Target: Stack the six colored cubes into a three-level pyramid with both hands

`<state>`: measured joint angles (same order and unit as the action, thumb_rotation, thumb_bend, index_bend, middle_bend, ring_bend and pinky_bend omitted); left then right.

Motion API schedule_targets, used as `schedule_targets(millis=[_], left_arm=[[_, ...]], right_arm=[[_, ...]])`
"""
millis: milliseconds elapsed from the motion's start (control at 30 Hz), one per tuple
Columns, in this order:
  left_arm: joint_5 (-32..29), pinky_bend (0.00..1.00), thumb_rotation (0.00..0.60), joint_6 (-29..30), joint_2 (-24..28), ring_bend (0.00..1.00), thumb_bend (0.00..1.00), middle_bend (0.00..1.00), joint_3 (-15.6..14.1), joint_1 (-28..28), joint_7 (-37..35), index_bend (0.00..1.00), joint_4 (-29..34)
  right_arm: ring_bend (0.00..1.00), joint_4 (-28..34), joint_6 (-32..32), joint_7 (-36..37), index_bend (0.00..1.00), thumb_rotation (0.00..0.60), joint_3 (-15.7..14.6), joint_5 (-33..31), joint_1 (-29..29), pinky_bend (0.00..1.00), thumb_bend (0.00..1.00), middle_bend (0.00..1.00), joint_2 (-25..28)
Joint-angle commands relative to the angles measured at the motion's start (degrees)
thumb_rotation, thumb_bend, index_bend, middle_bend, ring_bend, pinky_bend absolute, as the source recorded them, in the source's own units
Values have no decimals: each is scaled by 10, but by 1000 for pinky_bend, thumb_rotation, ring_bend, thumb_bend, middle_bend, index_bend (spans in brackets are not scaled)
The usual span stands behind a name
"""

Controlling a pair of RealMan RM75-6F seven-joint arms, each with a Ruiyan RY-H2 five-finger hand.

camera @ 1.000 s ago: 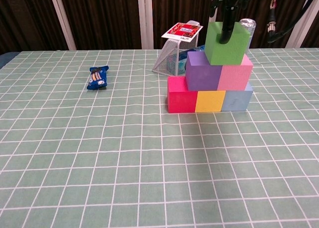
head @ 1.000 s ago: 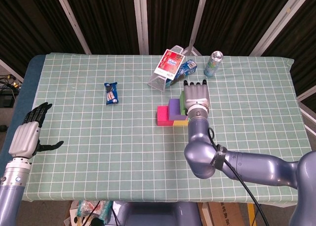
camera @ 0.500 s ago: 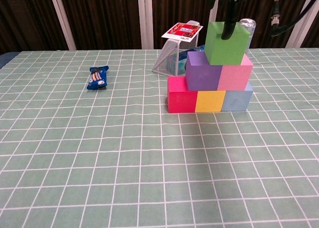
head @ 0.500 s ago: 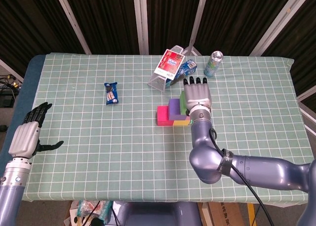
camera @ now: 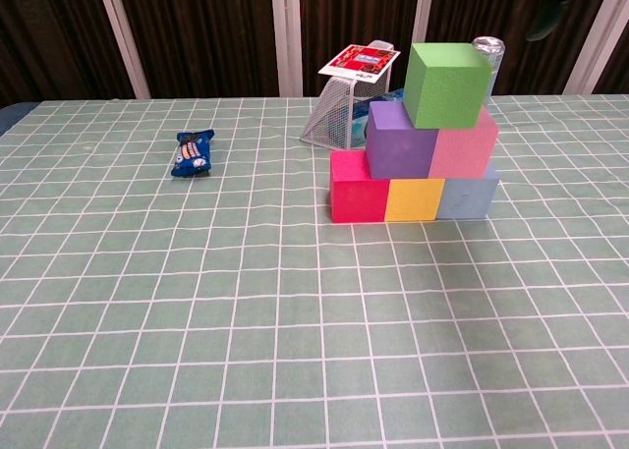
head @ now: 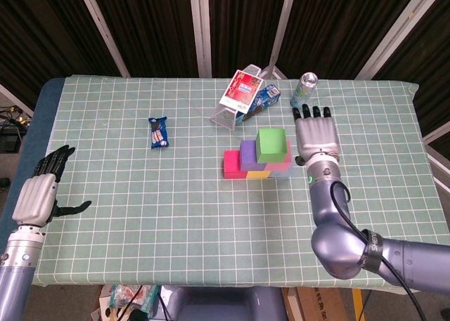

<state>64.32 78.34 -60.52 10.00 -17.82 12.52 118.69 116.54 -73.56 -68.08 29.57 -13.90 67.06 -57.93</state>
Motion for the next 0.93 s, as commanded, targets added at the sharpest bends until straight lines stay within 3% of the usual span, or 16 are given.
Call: schedule_targets(millis=[33, 367, 533, 733, 933], left_arm=[[9, 0, 600, 6, -8, 0, 108, 0, -2, 2, -3, 0, -10], [85, 0, 600, 48, -56, 0, 109, 0, -37, 33, -21, 0, -102], [125, 0, 600, 87, -77, 0, 108, 0, -60, 64, -41, 0, -156], [160, 0, 600, 109, -84, 0, 108, 0, -77, 85, -40, 0, -207], [165, 0, 600, 105, -94, 0, 108, 0, -75, 88, -43, 0, -229]], right_arm=[[0, 38, 3, 97, 0, 600, -52, 142, -96, 0, 266, 0, 43], [0, 15, -17, 414, 0, 600, -199, 527, -360, 0, 266, 0, 41], [0, -54, -56, 500, 0, 600, -276, 694, -449, 0, 265, 0, 6], [0, -159, -90, 551, 0, 600, -325, 806, -507, 0, 266, 0, -42], [0, -197, -91, 600, 0, 600, -328, 859, -527, 0, 265, 0, -53]])
